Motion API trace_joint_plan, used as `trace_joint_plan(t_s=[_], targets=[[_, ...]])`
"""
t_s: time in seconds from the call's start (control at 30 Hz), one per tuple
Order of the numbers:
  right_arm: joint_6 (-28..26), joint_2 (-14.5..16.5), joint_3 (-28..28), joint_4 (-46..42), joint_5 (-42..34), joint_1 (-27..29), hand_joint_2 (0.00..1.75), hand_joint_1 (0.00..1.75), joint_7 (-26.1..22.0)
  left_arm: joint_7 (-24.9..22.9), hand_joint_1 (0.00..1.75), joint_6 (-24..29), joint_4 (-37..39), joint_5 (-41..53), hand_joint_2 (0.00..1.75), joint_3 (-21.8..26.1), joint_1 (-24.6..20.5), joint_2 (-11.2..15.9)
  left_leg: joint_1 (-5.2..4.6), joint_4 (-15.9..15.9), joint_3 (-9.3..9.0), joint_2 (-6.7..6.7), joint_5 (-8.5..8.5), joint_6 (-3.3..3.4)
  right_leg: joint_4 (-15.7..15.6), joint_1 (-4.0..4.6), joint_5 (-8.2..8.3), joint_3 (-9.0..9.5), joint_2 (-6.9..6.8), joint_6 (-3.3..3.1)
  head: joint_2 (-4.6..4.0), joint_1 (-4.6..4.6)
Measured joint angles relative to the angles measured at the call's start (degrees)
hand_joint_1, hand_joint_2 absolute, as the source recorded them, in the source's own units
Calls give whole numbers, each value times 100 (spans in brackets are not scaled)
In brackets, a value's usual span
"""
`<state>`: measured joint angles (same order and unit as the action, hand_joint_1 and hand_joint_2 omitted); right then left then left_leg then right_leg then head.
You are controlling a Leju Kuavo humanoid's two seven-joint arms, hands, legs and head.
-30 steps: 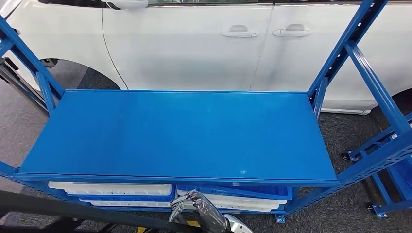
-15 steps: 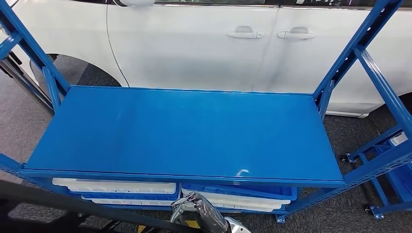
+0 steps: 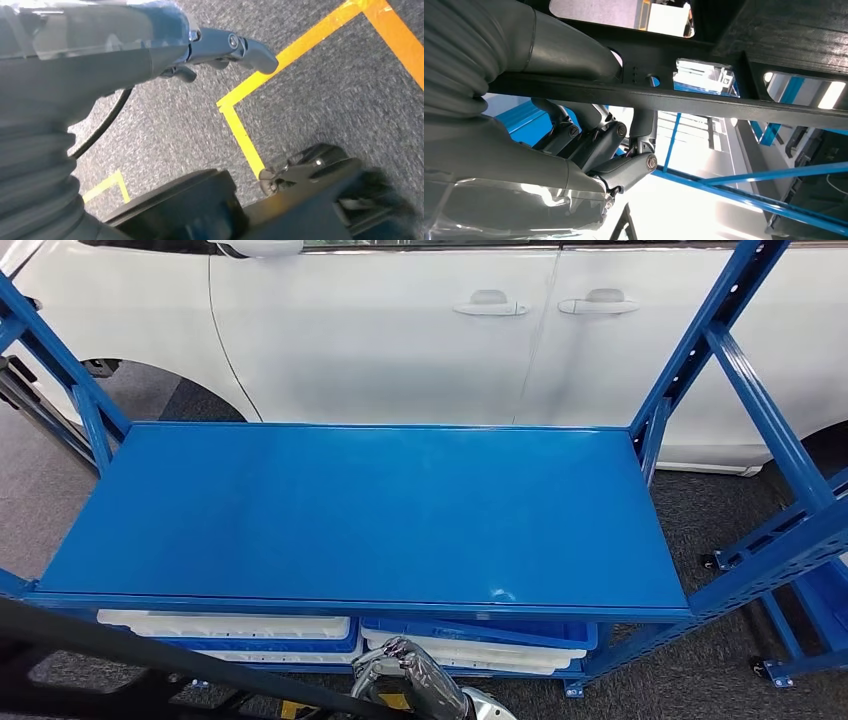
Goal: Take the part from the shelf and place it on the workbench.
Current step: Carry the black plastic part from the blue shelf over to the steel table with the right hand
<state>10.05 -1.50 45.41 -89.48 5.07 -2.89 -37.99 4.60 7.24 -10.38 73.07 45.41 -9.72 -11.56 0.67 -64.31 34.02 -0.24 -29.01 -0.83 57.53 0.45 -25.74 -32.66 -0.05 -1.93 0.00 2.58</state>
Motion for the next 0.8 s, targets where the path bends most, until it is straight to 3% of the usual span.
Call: trace_joint_plan(t_s=[0.07,0.2,0.27,0.33,0.37,0.4,0.43,0.47,0.53,0.6,0.7,0.73,0.8], targets=[[5,1,-5,1,-18,0,175,169,1,2,0,-14,0,17,175,-1,-1,-1,-18,539,-257,-4,183,53,36,22,6,-33,5,36,0,0],[3,1,-14,1,-36,3,175,169,3,3,0,-39,0,75,175,-2,13,-6,-13,652,-237,3,290,175,99,20,-6,-100,11,157,0,-1],[0,-1,-21,1,-44,5,175,169,4,3,0,-53,0,86,175,-2,-7,-13,13,688,-166,21,377,240,466,-8,-351,-249,18,224,0,-1],[-2,-2,-26,5,-49,9,175,169,4,3,0,-58,0,96,175,-2,-20,-13,9,682,-48,33,456,263,1179,-56,-845,-496,19,291,0,0],[-3,-3,-28,11,-50,11,175,169,4,2,0,-60,0,100,175,-2,-19,-11,8,676,16,39,497,258,1479,-81,-991,-571,18,320,0,0],[-4,-4,-31,18,-51,12,175,169,4,2,0,-61,0,104,175,-2,-19,-11,9,669,78,43,538,249,1608,-103,-1016,-560,16,342,0,0],[-5,-6,-33,24,-51,12,175,169,4,1,0,-63,0,107,175,-2,-19,-10,10,659,140,46,580,235,1531,-124,-931,-444,14,357,0,0],[-7,-7,-36,28,-51,11,175,169,4,1,0,-67,0,109,175,-2,-20,-10,13,647,200,46,621,216,1236,-143,-773,-214,12,362,0,0],[-12,-8,-41,31,-51,6,175,169,4,1,0,-75,0,113,175,-2,-23,-11,15,618,292,41,700,159,422,-149,-559,331,15,345,1,1],[-13,-8,-45,31,-51,4,175,169,4,2,0,-79,0,117,175,-2,-24,-11,15,619,322,36,781,84,-4,-116,-513,570,29,293,1,0],[-7,-7,-48,31,-52,0,175,169,5,2,0,-81,0,120,175,-3,-23,-14,32,647,363,28,865,-32,-55,-96,-389,472,26,164,0,-1],[-5,-5,-48,31,-53,0,175,169,5,2,0,-81,0,120,175,-3,-23,-15,38,572,409,25,746,-59,-68,-102,-319,411,15,107,0,-1],[-3,-2,-48,31,-55,-1,175,169,7,3,0,-85,0,121,175,-2,-34,-15,49,92,553,22,211,-91,-86,-97,-177,266,-11,26,0,-1]])
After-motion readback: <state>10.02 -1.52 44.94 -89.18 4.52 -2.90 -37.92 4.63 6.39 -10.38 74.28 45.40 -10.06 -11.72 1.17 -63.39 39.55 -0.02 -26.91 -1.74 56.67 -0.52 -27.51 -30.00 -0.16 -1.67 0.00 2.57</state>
